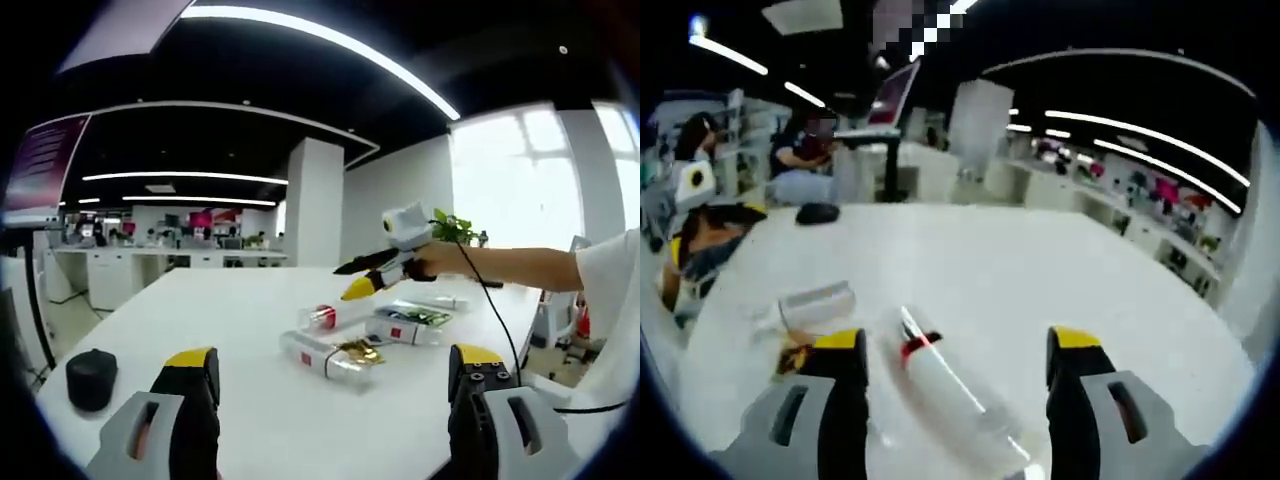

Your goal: Arrange the skincare products in the storage area until every visible bottle or jar stands upright without overlapping.

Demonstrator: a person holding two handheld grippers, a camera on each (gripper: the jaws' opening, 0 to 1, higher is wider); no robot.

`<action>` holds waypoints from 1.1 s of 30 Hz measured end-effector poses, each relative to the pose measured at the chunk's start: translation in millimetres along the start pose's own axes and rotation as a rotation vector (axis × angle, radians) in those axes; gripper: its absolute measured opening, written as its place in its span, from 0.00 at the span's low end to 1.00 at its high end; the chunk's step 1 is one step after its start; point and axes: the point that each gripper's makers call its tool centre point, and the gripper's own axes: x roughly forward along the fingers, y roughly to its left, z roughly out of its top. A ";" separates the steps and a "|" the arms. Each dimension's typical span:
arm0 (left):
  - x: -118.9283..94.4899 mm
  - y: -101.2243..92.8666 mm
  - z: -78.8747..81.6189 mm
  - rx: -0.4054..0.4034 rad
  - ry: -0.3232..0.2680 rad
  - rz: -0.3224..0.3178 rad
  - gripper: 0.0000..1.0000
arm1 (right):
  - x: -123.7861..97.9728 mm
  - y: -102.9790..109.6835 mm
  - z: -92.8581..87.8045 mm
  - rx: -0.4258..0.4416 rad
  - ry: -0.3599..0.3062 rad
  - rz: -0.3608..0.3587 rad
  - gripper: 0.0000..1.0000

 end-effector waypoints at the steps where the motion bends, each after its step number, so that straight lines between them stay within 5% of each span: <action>1: 0.3 -0.2 -0.3 -0.001 0.001 0.000 0.98 | 2.3 -2.1 -1.6 -0.024 0.022 -0.002 0.67; 5: 2.8 -2.5 -2.4 -0.001 0.008 -0.007 0.98 | 18.6 -11.8 -0.7 -0.109 0.089 0.034 0.66; 6: 3.3 -3.3 -3.0 0.000 0.011 -0.009 0.98 | 24.7 -9.2 -8.3 -0.188 0.171 0.065 0.65; 9: 4.2 -4.6 -4.1 0.002 0.015 -0.012 0.98 | 33.3 -15.0 -13.1 -0.281 0.271 0.075 0.61; 12: 4.2 -3.9 -4.3 0.002 0.016 -0.010 0.98 | 38.0 -12.7 -14.7 -0.275 0.299 0.095 0.59; 18: 5.4 -2.3 -5.4 0.000 0.019 -0.006 0.98 | 36.2 -2.6 -32.1 -0.402 0.494 0.182 0.51; 33: 7.2 -5.5 -6.8 -0.008 0.017 -0.015 0.98 | 58.7 17.7 -44.4 -0.406 0.619 0.298 0.29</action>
